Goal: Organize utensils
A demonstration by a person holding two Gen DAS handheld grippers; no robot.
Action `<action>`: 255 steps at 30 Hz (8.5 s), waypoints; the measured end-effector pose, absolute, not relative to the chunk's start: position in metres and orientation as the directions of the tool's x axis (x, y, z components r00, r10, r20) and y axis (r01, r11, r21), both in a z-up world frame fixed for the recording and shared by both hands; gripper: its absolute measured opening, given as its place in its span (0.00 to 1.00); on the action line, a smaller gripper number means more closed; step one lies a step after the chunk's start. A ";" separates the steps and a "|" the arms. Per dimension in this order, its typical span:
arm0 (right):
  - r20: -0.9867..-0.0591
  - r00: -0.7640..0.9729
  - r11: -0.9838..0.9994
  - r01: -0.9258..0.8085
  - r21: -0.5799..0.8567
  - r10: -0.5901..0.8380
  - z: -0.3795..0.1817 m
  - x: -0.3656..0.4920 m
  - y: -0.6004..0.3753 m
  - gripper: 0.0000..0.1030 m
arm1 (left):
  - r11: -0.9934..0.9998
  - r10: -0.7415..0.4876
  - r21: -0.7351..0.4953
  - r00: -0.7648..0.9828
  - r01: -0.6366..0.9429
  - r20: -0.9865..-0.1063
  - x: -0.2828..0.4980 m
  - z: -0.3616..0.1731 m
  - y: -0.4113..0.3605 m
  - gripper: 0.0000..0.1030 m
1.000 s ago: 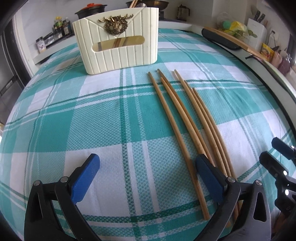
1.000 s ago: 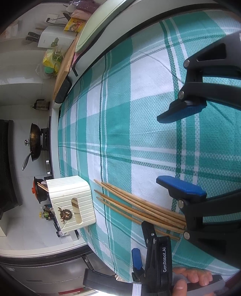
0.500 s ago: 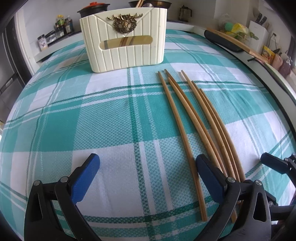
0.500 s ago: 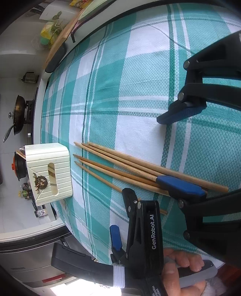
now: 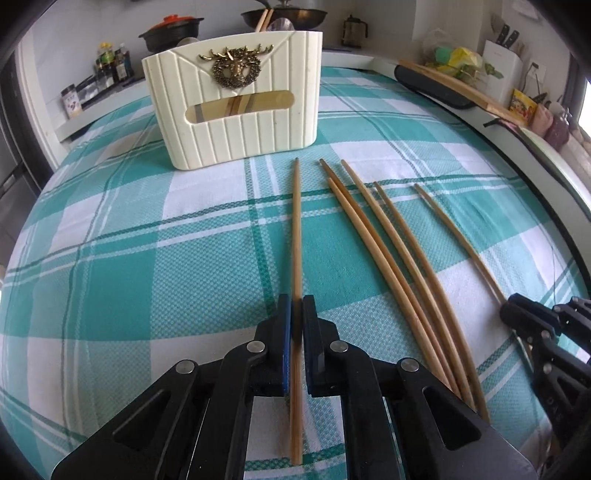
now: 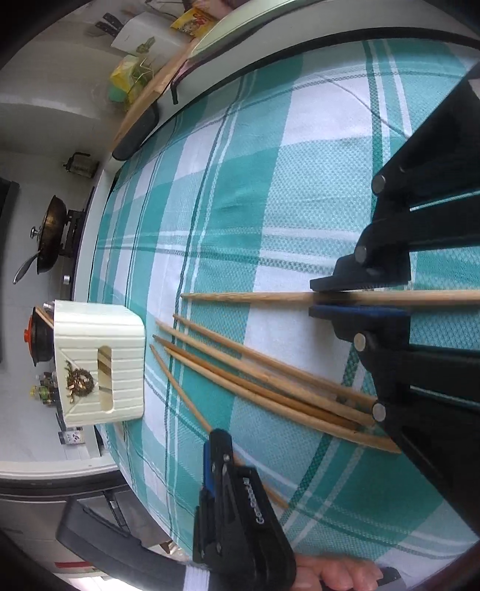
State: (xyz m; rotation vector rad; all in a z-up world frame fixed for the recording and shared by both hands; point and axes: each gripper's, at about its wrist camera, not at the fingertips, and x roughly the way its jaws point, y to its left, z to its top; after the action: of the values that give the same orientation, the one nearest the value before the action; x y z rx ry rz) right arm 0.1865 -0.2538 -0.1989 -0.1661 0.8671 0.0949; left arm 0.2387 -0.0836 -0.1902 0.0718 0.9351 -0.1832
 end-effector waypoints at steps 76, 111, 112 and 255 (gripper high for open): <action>-0.660 0.687 0.951 -0.259 0.168 0.304 -0.054 0.248 -0.295 0.06 | 0.939 -0.336 -0.198 0.642 0.280 -0.689 0.244 -0.049 0.035 0.04; -0.153 0.926 0.938 -0.346 0.029 0.346 0.118 0.310 -0.215 0.05 | 0.950 -0.281 -0.199 0.934 0.239 -0.220 0.311 0.112 0.060 0.03; -0.148 0.923 0.935 -0.354 0.033 0.355 0.115 0.318 -0.210 0.05 | 0.951 -0.278 -0.202 0.933 0.234 -0.230 0.324 0.107 0.057 0.03; -0.796 0.604 0.993 -0.058 -0.101 -0.046 -0.197 0.195 -0.292 0.31 | 0.999 -0.035 -0.047 0.580 -0.007 -0.814 0.214 -0.186 0.042 0.25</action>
State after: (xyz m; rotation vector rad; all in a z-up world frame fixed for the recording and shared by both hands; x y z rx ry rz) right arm 0.1947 -0.2921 -0.1968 -0.1214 0.9230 0.0074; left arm 0.2145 0.0417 -0.1861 -0.0469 0.9516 -0.0163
